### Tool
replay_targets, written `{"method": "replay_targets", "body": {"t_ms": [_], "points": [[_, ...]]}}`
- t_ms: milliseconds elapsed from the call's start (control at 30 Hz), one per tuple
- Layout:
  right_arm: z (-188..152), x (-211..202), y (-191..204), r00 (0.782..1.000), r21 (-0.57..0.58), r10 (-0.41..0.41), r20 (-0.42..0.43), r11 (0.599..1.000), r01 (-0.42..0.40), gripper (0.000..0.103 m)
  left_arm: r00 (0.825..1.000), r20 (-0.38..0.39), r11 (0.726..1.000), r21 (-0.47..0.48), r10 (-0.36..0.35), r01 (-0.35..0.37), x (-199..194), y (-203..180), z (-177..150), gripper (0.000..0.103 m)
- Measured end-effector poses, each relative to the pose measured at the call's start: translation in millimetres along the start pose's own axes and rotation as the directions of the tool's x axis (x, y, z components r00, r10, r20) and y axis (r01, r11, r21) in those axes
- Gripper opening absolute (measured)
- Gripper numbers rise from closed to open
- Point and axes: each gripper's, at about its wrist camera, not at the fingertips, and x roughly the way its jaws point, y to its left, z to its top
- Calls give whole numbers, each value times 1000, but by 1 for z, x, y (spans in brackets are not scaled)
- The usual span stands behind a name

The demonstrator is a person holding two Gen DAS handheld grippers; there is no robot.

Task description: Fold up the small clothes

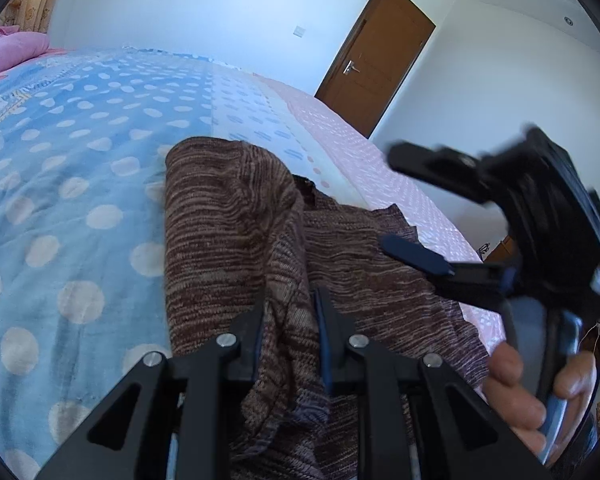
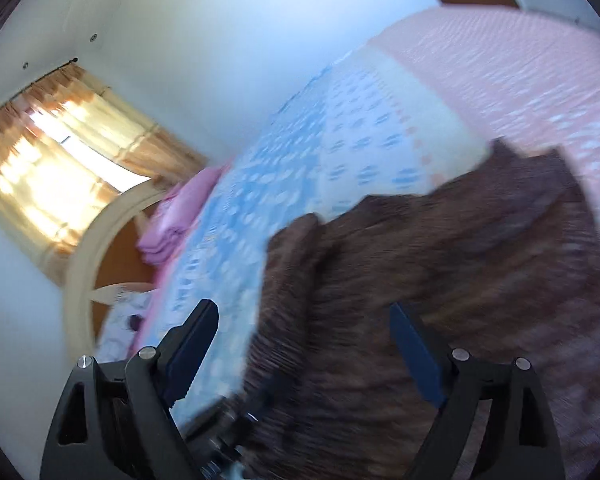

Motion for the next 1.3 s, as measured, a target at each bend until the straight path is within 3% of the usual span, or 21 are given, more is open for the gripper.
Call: {"method": "replay_targets", "body": {"t_ms": [167, 200, 267, 333, 433, 567, 833, 1200, 1300], "points": [[8, 58, 9, 991, -26, -17, -133, 1000, 14, 87, 1000, 4, 1000, -16, -15, 15, 4, 0, -2, 22], [9, 66, 12, 989, -41, -23, -144, 999, 17, 83, 1000, 4, 1000, -19, -19, 19, 4, 1, -2, 22], [6, 83, 21, 984, -105, -54, -171, 994, 36, 66, 1000, 5, 999, -28, -28, 28, 5, 3, -2, 22], [4, 95, 29, 977, -158, -127, -170, 982, 100, 22, 999, 6, 999, -39, -35, 35, 6, 5, -2, 22], [3, 94, 35, 978, -197, -153, -140, 972, 124, 14, 999, 10, 998, -51, -38, 39, 6, 7, -1, 22], [5, 78, 48, 981, -267, -170, -94, 953, 140, 13, 1000, 19, 1000, -11, -12, 12, 4, -4, 2, 22], [27, 26, 55, 981, -347, -191, -28, 922, 170, 12, 997, 25, 997, 31, -76, 75, 7, -44, 12, 22], [65, -42, -14, 952, -402, -304, -27, 876, 268, 12, 988, -64, 981, 128, -141, 148, 71, -137, 5, 22], [64, -44, -45, 931, -410, -360, -58, 859, 307, 12, 981, -120, 979, 118, -154, 168, 97, -151, -4, 18]]}}
